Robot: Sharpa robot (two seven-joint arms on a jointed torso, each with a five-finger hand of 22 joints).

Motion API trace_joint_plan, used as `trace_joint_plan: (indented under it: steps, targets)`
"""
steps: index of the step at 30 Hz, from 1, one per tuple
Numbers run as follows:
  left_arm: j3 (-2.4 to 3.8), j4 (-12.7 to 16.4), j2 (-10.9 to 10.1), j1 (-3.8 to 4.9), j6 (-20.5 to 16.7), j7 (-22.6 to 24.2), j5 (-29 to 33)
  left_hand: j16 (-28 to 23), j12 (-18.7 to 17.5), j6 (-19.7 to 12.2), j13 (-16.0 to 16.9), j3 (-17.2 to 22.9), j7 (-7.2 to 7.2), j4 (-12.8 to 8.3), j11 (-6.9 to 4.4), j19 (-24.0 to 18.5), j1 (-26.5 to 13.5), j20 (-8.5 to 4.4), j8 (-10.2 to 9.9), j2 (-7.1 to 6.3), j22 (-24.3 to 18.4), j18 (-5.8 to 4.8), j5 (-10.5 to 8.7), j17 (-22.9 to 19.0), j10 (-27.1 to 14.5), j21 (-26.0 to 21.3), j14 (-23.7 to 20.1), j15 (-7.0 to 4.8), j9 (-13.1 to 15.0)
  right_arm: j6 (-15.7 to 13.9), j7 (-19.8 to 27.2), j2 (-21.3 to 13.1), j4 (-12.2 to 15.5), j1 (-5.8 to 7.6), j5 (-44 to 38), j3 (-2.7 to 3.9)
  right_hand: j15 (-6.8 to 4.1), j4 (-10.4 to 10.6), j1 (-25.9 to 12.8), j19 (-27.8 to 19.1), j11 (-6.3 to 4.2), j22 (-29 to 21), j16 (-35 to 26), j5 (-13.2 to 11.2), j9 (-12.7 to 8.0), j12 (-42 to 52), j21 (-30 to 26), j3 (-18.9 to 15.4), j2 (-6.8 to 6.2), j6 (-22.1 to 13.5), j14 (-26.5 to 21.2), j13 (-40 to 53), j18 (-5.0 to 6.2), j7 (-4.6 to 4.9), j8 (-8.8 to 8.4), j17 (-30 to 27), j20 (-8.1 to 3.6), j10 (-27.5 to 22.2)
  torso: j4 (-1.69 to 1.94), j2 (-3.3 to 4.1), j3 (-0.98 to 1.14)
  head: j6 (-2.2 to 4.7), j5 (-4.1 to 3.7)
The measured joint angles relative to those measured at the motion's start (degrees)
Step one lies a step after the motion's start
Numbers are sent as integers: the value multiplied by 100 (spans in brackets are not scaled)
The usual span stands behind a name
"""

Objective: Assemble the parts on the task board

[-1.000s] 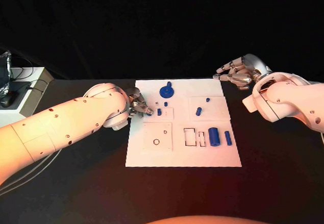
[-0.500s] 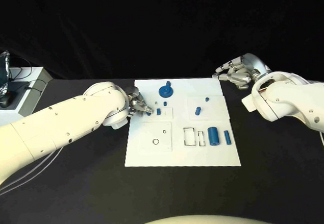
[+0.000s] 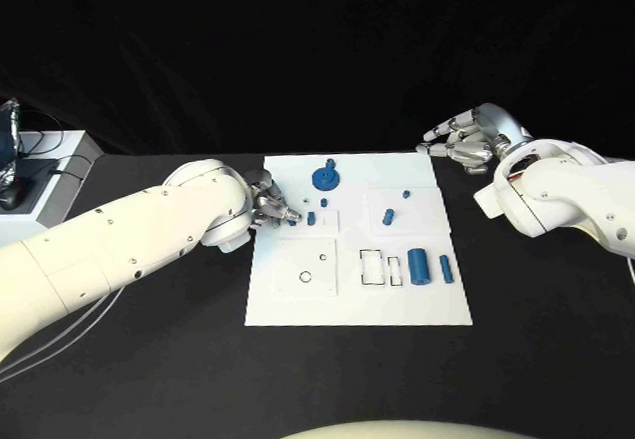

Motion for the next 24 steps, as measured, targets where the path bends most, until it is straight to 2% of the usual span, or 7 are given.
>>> trace_joint_plan:
  steps: [5, 9, 12, 15, 17, 19, 24]
  targets:
    - [0, -5, -1, -1, 1, -2, 0, 0, 24, 31, 5, -217, 8, 73, -1, 0, 78, 0, 0, 38, 10, 0, 0, 0, -1, 0, 0, 0, 2, 0, 2, -3, 0, -1, 0, 0, 0, 0, 0, 0, -13, 0, 0, 0, 0, 0, 0, 0, 0, 22, 0, 0, 0, 11, 0, 0, 0, -13, 0, -1, -3, -1, 2]
    - [0, 2, 1, -1, -2, -2, 0, 0, 24, 23, -2, 202, 17, 14, -1, 2, 168, -2, -6, -36, 27, 1, -17, 20, -1, 0, 0, 0, 1, -1, 4, -4, -2, -1, 0, 0, 0, 0, 0, 0, -13, -1, 0, 0, 0, 0, 0, 0, 0, 22, 0, -1, 0, 11, 0, 0, 0, -13, 0, -1, -3, -1, 8]
    - [1, 9, 1, 0, -4, 0, 0, 0, -5, -37, -33, 406, 73, 217, 3, 22, 170, -22, 29, -38, 42, 1, -12, 60, -1, 0, 0, 0, 56, -1, 5, -4, -3, -1, 0, 0, 0, 0, 0, 0, -13, -1, 0, 0, 0, 0, 0, 0, 0, 22, 0, -1, 0, 11, 0, 0, 0, -13, 0, -1, -3, -1, 13]
    - [1, 16, -1, -1, -4, 1, -5, 0, -5, -95, -34, 467, 72, 278, 22, 22, 102, -22, 96, 22, 42, 1, -12, 65, 1, 0, 0, 0, 152, -1, 6, -5, -3, -2, 0, 0, 0, 0, 0, 0, -13, 4, 0, 0, 0, 0, 0, 0, 0, 22, 0, -1, 0, 11, 0, 0, 0, -13, -1, 0, -3, -3, 15]
    - [1, 18, -4, -1, -4, 1, -10, 0, -5, -96, -34, 468, 72, 278, 22, 22, 7, -22, 96, 27, 42, 0, -12, 65, 1, 0, 0, 0, 178, 0, 6, -6, -4, -3, 0, 0, 0, 0, 0, 0, -13, 4, 0, 0, 0, 0, 0, 0, 0, 22, 0, -1, 0, 11, 0, 0, 0, -13, -2, 1, -3, -5, 15]
    - [1, 21, -5, -1, -3, 1, -14, 0, -5, -98, -30, 605, 72, 134, 22, 21, -94, -22, 130, 41, 42, 1, -12, 72, 1, 0, 0, 0, 199, 0, 6, -6, -4, -4, 0, 0, 0, 0, 0, 0, -13, 4, 0, 0, 0, 0, 0, 0, 0, 22, 0, -1, 0, 11, 0, 0, 0, -13, -3, 1, -3, -8, 15]
    - [2, 29, -9, -1, 4, 0, -25, 0, -5, -107, -27, 598, 81, 127, 22, 21, -111, -22, 130, 56, 42, 1, -12, 82, 1, 0, 0, 0, 210, 0, 7, -6, -6, -5, 0, 0, 0, 0, 0, 0, -13, 4, 0, 0, 0, 0, 0, 0, 0, 21, 0, -1, 0, 10, 0, 0, 0, -13, -1, 1, -3, -17, 12]
